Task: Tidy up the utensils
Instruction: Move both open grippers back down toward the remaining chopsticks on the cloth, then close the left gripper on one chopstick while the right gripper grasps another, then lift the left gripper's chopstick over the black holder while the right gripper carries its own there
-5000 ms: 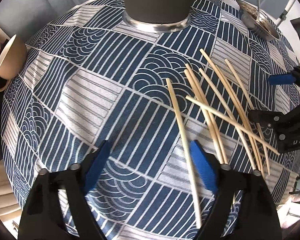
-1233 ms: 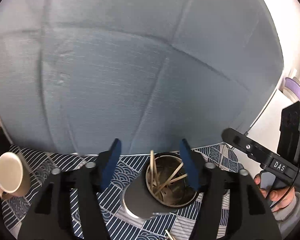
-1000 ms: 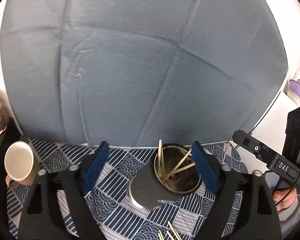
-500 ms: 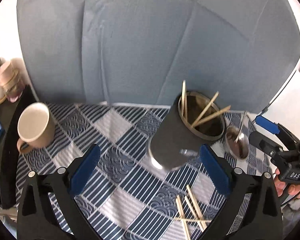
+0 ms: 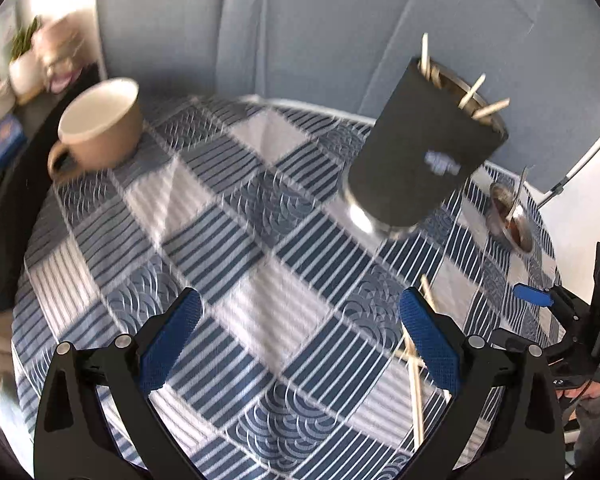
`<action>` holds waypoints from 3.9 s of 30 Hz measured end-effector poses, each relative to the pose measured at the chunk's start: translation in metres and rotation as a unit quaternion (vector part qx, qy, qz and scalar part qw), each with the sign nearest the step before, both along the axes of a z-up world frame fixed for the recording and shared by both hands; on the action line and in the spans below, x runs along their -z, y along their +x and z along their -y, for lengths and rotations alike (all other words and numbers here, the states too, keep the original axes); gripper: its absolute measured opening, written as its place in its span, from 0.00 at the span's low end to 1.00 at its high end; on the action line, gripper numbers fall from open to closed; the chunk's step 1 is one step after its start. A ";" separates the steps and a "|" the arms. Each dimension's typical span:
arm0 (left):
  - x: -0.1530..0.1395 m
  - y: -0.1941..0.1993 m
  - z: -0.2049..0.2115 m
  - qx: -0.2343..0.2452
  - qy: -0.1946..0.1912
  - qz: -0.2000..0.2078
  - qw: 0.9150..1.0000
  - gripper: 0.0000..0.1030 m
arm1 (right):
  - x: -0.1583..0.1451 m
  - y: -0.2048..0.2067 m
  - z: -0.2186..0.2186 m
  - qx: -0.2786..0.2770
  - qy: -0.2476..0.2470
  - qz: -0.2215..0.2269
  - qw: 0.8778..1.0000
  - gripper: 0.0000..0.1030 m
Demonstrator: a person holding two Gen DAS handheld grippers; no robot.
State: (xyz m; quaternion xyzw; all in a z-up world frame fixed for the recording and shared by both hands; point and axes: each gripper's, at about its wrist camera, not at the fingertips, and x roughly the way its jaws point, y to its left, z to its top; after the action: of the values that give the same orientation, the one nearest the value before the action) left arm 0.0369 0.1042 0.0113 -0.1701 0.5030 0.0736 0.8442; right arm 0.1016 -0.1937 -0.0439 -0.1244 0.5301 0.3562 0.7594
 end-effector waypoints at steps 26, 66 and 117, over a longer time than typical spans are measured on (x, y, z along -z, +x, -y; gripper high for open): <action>0.066 -0.026 0.092 0.048 0.005 -0.110 0.993 0.94 | 0.034 -0.037 -0.045 -0.205 -0.043 -0.032 0.977 0.41; 0.074 0.008 0.106 0.089 0.076 -0.171 0.978 0.63 | 0.031 -0.016 -0.026 -0.154 -0.037 -0.123 0.980 0.04; -0.131 0.133 0.020 0.097 -0.031 0.066 0.993 0.05 | -0.172 0.102 -0.034 0.013 0.274 0.025 0.961 0.04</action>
State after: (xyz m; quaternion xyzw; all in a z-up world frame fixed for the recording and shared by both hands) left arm 0.1698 0.0844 0.1421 -0.1515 0.4624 -0.0355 0.8729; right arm 0.2038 -0.1599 0.1282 0.0865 0.3942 0.4745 0.7823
